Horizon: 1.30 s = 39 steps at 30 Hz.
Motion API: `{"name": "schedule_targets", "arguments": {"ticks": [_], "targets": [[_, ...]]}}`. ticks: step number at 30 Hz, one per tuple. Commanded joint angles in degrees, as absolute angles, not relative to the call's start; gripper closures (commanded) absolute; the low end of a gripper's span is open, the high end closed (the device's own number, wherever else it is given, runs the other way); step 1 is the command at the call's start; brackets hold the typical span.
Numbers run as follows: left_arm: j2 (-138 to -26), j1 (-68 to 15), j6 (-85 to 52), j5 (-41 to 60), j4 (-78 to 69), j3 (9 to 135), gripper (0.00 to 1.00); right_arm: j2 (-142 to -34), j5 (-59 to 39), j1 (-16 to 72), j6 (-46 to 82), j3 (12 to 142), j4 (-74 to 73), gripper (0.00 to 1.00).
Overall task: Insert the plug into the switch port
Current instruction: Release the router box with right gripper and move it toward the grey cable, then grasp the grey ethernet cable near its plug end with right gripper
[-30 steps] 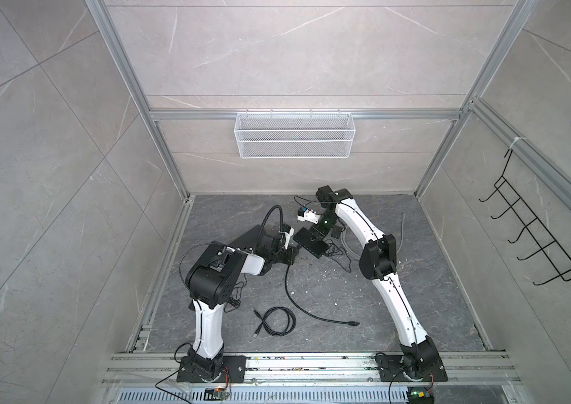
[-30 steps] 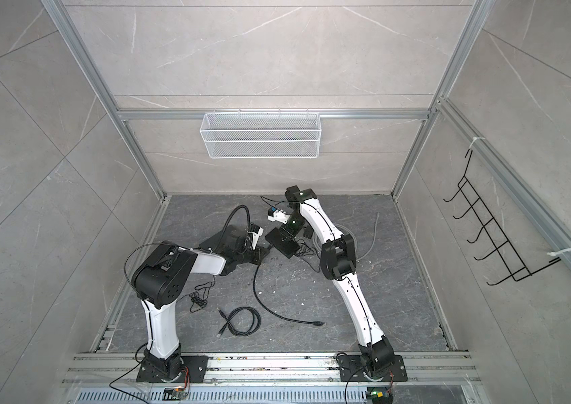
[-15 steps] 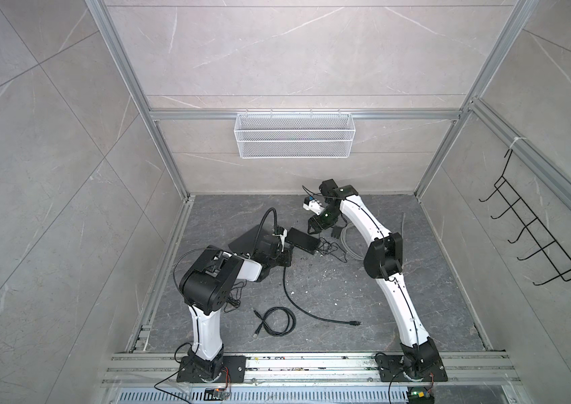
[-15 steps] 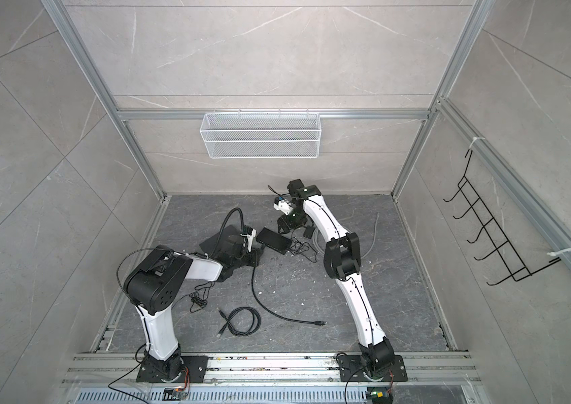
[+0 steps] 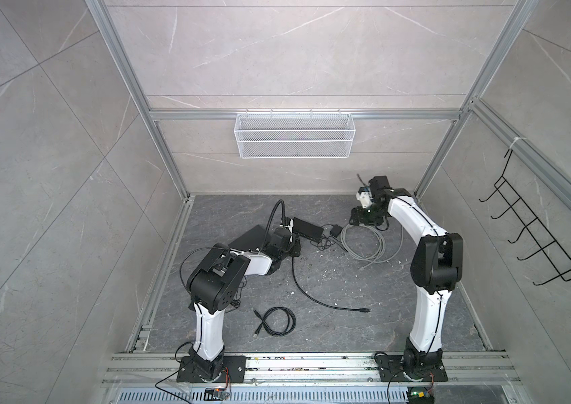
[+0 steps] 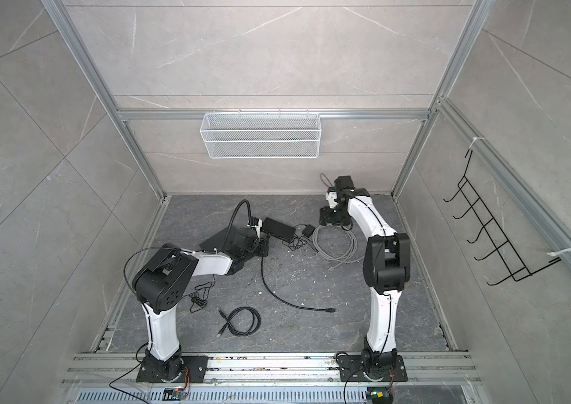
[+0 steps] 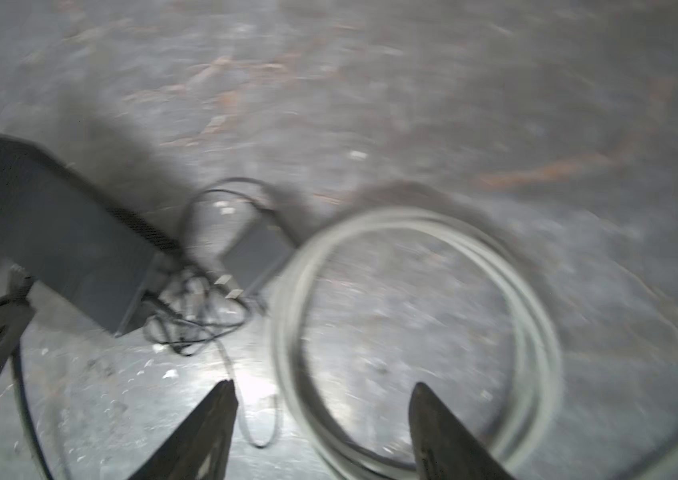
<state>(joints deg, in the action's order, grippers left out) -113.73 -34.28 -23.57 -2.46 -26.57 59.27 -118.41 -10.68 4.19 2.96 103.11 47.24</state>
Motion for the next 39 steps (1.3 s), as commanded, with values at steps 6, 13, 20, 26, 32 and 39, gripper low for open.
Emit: {"name": "schedule_targets", "arguments": {"ticks": [6, 13, 20, 26, 32, 39], "targets": [[-114.71, -37.52, -25.41, -2.7, -24.44, 63.63, 0.94, -116.83, -9.5, -9.4, 11.41, 97.72, 40.77, 0.32], [-113.54, -39.75, -33.11, -4.56, -22.54, 63.02, 0.81, -124.02, -10.33, -14.65, 9.69, 104.58, 41.35, 0.33], [-106.9, -40.01, -36.39, -7.12, -16.68, 60.67, 0.68, -132.66, -8.47, -14.94, 5.4, 117.88, 46.26, 0.35], [-102.78, -39.99, -35.13, -8.32, -11.47, 61.26, 0.65, -142.97, -8.38, -14.95, 2.92, 130.38, 52.04, 0.41], [-103.27, -39.75, -33.46, -8.38, -9.49, 62.97, 0.65, -146.02, -7.59, -14.94, 1.5, 132.55, 53.33, 0.48], [-102.67, -37.85, -29.93, -9.03, -7.29, 65.4, 0.65, -146.86, -6.71, -14.98, 0.32, 133.3, 54.27, 0.66]]}}
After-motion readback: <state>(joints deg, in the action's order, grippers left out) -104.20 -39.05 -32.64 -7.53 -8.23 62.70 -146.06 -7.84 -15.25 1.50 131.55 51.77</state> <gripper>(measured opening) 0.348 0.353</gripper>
